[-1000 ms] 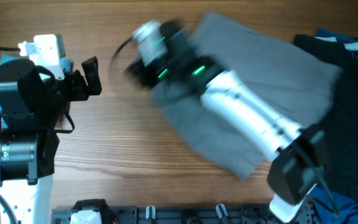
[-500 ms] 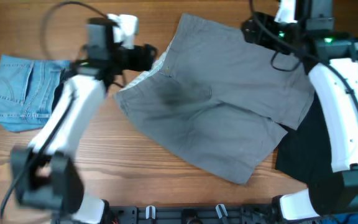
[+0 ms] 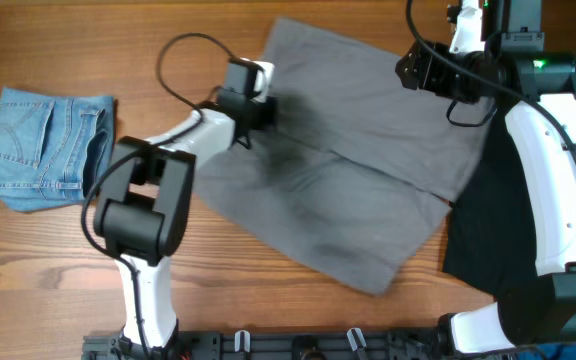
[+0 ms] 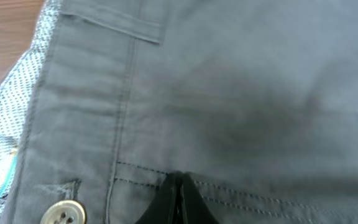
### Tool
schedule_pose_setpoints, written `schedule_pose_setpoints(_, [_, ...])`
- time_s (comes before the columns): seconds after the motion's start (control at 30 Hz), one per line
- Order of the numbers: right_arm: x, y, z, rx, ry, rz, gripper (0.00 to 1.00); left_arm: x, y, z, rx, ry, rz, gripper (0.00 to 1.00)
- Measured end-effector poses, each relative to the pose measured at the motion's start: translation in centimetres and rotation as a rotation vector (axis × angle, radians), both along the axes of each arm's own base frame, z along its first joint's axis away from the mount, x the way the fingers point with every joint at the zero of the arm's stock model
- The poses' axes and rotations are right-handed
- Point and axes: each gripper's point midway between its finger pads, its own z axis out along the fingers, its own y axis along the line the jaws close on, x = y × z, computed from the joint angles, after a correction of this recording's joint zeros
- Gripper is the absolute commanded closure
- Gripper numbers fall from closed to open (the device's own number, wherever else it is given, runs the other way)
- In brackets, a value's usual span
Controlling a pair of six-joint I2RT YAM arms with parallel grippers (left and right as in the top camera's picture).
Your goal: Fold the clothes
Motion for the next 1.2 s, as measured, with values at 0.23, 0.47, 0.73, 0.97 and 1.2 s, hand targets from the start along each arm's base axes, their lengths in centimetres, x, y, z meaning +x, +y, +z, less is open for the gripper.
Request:
schedule_pose_setpoints(0.23, [-0.2, -1.3, -4.0, -0.095, 0.092, 0.0, 0.29, 1.0, 19.5, 0.6, -0.048, 0.085, 0.445, 0.7])
schedule_pose_setpoints(0.47, [0.5, 3.3, -20.1, -0.011, 0.435, 0.123, 0.38, 0.9, 13.8, 6.8, -0.16, 0.004, 0.331, 0.41])
schedule_pose_setpoints(0.73, [1.1, 3.4, -24.0, -0.038, 0.471, 0.111, 0.96, 1.0, 13.6, 8.6, -0.167, -0.031, 0.324, 0.25])
schedule_pose_setpoints(0.97, [6.4, -5.2, -23.5, -0.093, 0.306, -0.118, 0.45, 1.0, 13.6, 8.8, -0.169, -0.035, 0.326, 0.07])
schedule_pose_setpoints(1.2, [3.1, -4.2, -14.1, -0.051, 0.274, -0.017, 0.64, -3.2, 13.6, 16.8, -0.178, -0.072, 0.322, 0.18])
